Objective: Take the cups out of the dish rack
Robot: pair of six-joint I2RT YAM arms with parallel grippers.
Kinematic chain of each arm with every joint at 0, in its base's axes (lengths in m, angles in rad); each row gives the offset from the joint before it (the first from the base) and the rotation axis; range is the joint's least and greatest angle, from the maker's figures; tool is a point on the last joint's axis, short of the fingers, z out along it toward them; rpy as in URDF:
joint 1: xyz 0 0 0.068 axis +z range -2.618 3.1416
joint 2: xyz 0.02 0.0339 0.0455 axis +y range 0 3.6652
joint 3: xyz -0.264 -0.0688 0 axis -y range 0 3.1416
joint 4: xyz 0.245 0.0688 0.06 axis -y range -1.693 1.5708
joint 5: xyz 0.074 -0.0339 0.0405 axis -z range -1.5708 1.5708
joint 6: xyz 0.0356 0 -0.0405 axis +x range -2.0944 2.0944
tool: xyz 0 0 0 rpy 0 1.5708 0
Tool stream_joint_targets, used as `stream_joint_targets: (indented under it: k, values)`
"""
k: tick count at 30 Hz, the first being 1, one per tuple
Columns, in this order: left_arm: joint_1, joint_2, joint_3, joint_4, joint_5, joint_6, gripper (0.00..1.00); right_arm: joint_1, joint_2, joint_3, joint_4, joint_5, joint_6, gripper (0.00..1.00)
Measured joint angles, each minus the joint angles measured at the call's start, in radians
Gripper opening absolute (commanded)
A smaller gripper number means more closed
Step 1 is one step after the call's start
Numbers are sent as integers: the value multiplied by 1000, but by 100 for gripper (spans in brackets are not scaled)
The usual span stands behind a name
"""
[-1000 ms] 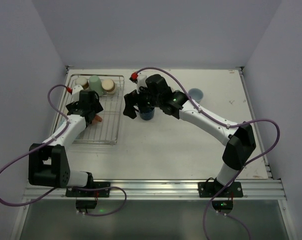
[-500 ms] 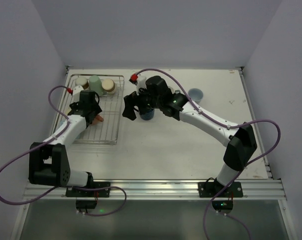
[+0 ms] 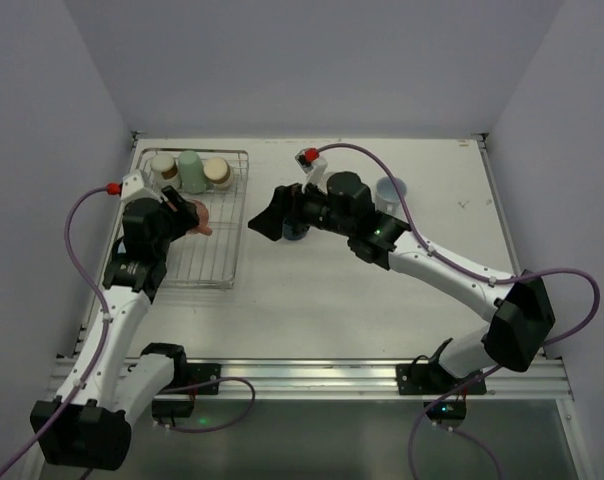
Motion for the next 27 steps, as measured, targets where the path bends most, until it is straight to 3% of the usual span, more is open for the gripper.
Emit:
stream_joint_targets:
  k: [5, 10, 12, 19, 26, 27]
  values:
    - [0, -127, -59, 20, 243, -66, 11, 1, -18, -155, 204, -1, 210, 91]
    - [0, -161, -123, 122, 481, -171, 9, 1, -18, -251, 296, 22, 349, 89]
    - [0, -175, -146, 174, 548, -212, 8, 1, -17, -258, 312, 22, 380, 84]
    - [-1, -196, -218, 394, 735, -367, 7, 1, -16, -259, 404, -4, 437, 63]
    - [-25, -192, -292, 603, 842, -526, 10, 1, -11, -259, 520, -64, 473, 54]
    - [-36, -188, -293, 624, 851, -545, 11, 1, -11, -259, 543, -77, 480, 49]
